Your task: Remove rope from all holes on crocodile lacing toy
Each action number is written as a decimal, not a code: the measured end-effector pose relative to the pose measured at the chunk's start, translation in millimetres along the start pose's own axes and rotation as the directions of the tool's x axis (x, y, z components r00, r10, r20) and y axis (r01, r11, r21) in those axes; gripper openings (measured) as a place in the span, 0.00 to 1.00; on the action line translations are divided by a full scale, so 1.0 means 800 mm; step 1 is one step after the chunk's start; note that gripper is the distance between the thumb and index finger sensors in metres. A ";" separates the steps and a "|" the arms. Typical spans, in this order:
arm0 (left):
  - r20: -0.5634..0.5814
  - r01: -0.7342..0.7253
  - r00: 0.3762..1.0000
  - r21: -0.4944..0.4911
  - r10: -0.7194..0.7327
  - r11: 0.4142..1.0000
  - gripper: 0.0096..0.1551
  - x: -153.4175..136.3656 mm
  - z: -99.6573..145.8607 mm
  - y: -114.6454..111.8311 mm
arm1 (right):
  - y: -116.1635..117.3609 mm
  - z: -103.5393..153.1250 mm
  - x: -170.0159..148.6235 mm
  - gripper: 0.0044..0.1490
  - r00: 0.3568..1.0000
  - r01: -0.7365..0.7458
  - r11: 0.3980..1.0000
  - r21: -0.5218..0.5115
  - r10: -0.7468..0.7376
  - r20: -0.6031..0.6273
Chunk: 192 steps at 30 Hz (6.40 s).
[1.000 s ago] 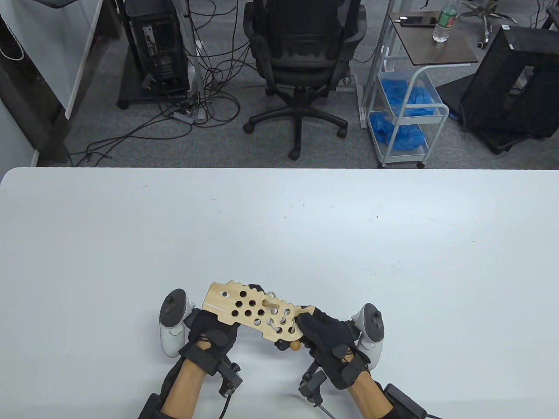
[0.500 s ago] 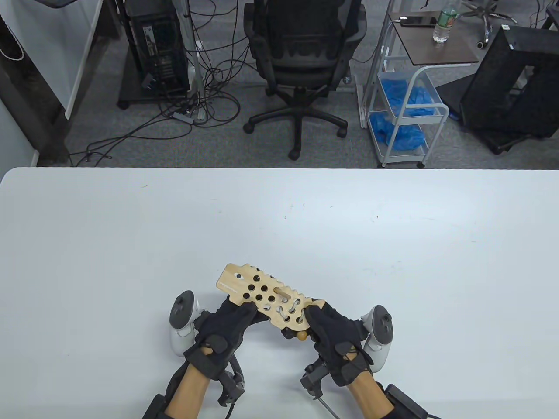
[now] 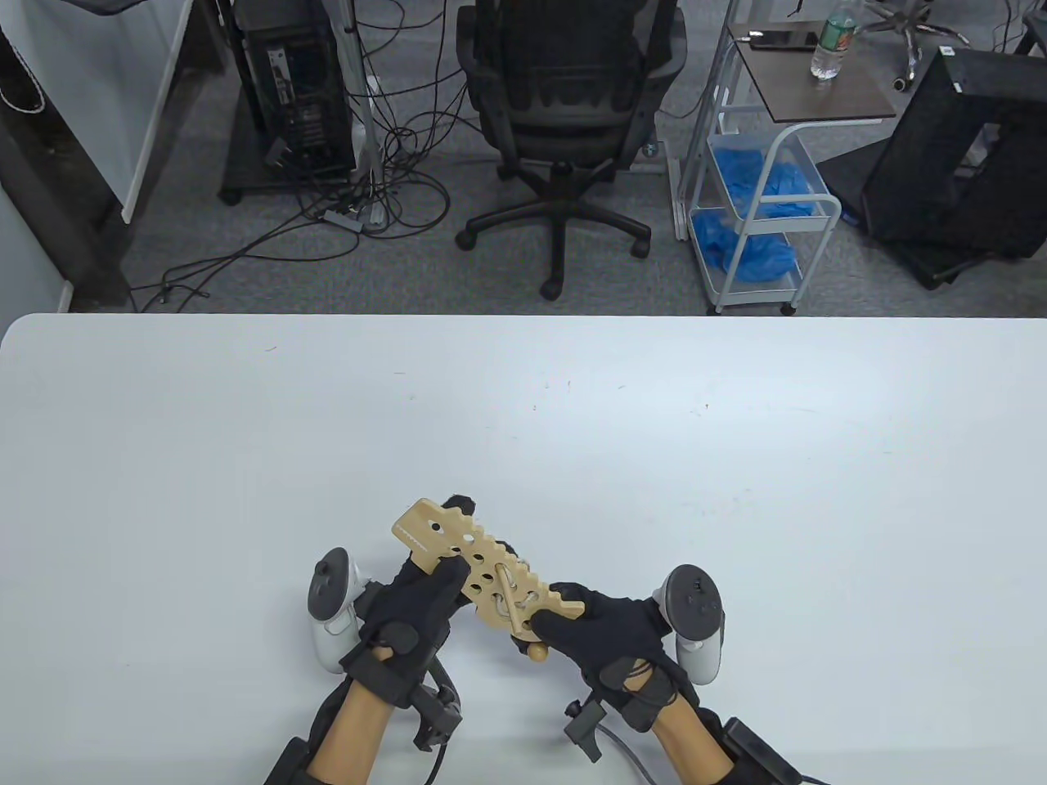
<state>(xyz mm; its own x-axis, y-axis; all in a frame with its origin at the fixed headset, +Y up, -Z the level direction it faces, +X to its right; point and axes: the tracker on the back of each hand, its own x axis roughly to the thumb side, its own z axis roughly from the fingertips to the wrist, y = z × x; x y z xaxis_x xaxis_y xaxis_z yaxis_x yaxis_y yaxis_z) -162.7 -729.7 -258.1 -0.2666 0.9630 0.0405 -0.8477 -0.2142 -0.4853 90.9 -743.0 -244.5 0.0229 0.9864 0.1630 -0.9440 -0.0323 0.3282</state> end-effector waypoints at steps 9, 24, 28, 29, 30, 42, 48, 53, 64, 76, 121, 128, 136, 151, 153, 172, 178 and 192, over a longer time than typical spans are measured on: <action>-0.111 -0.008 0.994 0.061 0.015 0.998 0.52 -0.014 0.004 0.007 | -0.016 0.006 0.017 0.28 0.971 -0.209 0.961 -0.183 0.226 0.074; -0.240 0.360 0.905 -0.007 -0.351 0.933 0.66 -0.015 0.003 -0.004 | -0.011 0.009 0.017 0.29 0.946 -0.293 0.931 -0.219 0.315 0.073; -0.255 0.427 0.877 0.025 -0.407 0.904 0.59 -0.015 0.003 -0.004 | -0.010 0.009 0.015 0.29 0.949 -0.286 0.935 -0.211 0.307 0.070; -0.267 0.454 0.866 0.070 -0.422 0.888 0.55 -0.014 0.005 -0.003 | -0.010 0.009 0.015 0.29 0.950 -0.285 0.936 -0.209 0.305 0.069; -0.262 0.468 0.864 0.100 -0.431 0.878 0.53 -0.014 0.005 -0.003 | -0.010 0.009 0.015 0.29 0.950 -0.284 0.936 -0.209 0.303 0.069; -0.264 0.505 0.848 0.144 -0.459 0.851 0.36 -0.012 0.007 0.008 | -0.026 0.008 -0.002 0.29 0.977 -0.203 0.947 -0.249 0.212 0.009; -0.276 0.534 0.832 0.165 -0.480 0.830 0.30 -0.011 0.008 0.012 | -0.034 0.008 -0.009 0.29 0.989 -0.148 0.949 -0.279 0.149 -0.018; -0.279 0.527 0.836 0.164 -0.473 0.834 0.30 -0.013 0.008 0.014 | -0.040 0.009 -0.012 0.30 0.985 -0.171 0.937 -0.305 0.164 -0.048; -0.277 0.520 0.840 0.161 -0.468 0.839 0.30 -0.014 0.008 0.015 | -0.052 0.009 -0.018 0.30 0.988 -0.149 0.928 -0.342 0.130 -0.079; -0.277 0.518 0.841 0.160 -0.466 0.840 0.30 -0.014 0.008 0.016 | -0.061 0.010 -0.019 0.30 0.989 -0.142 0.914 -0.381 0.114 -0.096; -0.278 0.521 0.838 0.155 -0.469 0.840 0.30 -0.014 0.007 0.014 | -0.097 0.015 -0.024 0.31 0.985 -0.114 0.868 -0.483 0.036 -0.166; -0.278 0.521 0.838 0.154 -0.469 0.839 0.30 -0.014 0.007 0.013 | -0.100 0.016 -0.025 0.31 0.985 -0.112 0.865 -0.489 0.030 -0.173; -0.278 0.518 0.840 0.154 -0.467 0.841 0.30 -0.014 0.007 0.013 | -0.104 0.017 -0.025 0.31 0.984 -0.107 0.859 -0.501 0.018 -0.178; -0.279 0.518 0.840 0.154 -0.466 0.841 0.30 -0.013 0.008 0.012 | -0.108 0.018 -0.024 0.31 0.983 -0.096 0.851 -0.517 -0.001 -0.185; -0.279 0.519 0.839 0.154 -0.467 0.841 0.30 -0.013 0.008 0.012 | -0.109 0.018 -0.024 0.31 0.983 -0.094 0.849 -0.520 -0.004 -0.186; -0.279 0.517 0.840 0.154 -0.465 0.842 0.30 -0.012 0.008 0.011 | -0.114 0.020 -0.022 0.31 0.981 -0.076 0.837 -0.542 -0.034 -0.190; -0.280 0.517 0.840 0.154 -0.465 0.842 0.30 -0.011 0.008 0.010 | -0.116 0.022 -0.023 0.31 0.980 -0.068 0.832 -0.550 -0.047 -0.192; -0.281 0.515 0.841 0.153 -0.462 0.843 0.30 -0.009 0.007 0.007 | -0.120 0.023 -0.022 0.31 0.978 -0.054 0.824 -0.565 -0.071 -0.198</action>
<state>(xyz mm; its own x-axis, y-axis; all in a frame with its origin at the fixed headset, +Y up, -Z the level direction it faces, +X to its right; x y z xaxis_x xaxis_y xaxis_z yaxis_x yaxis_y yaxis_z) -168.6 -738.9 -256.1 0.2966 0.9549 0.0125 -0.9226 0.2899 -0.2546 187.2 -760.2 -261.7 0.0243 0.9985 -0.0481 -0.9645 0.0108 -0.2639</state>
